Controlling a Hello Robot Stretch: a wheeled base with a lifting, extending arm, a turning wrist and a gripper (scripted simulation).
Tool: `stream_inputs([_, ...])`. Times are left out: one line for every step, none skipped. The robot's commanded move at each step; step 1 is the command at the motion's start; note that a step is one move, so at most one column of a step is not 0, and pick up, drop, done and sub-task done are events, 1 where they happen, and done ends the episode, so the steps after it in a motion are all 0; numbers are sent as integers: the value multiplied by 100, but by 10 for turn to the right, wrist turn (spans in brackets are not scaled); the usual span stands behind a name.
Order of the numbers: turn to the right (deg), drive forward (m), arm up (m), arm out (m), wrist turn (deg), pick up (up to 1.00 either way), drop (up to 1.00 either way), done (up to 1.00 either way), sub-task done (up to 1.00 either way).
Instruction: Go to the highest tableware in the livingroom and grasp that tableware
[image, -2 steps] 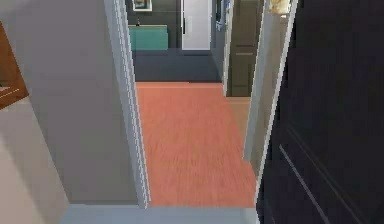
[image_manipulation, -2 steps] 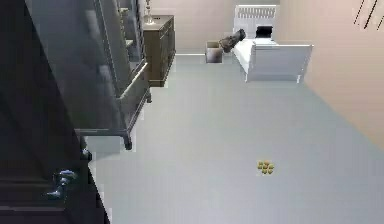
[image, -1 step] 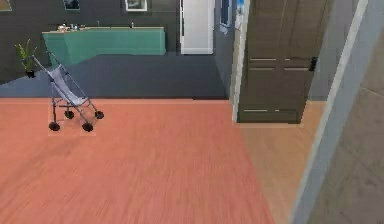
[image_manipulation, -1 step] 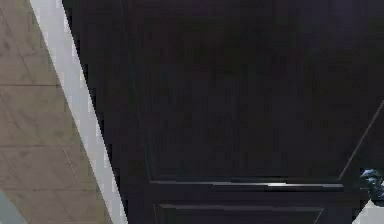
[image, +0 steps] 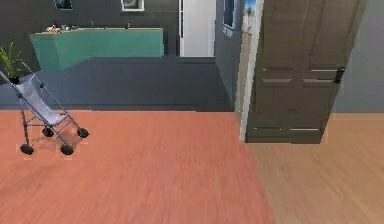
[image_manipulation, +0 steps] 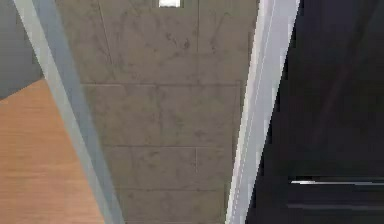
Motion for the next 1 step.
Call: stream_inputs([-210, 0, 0, 0, 0, 0, 0, 0, 0])
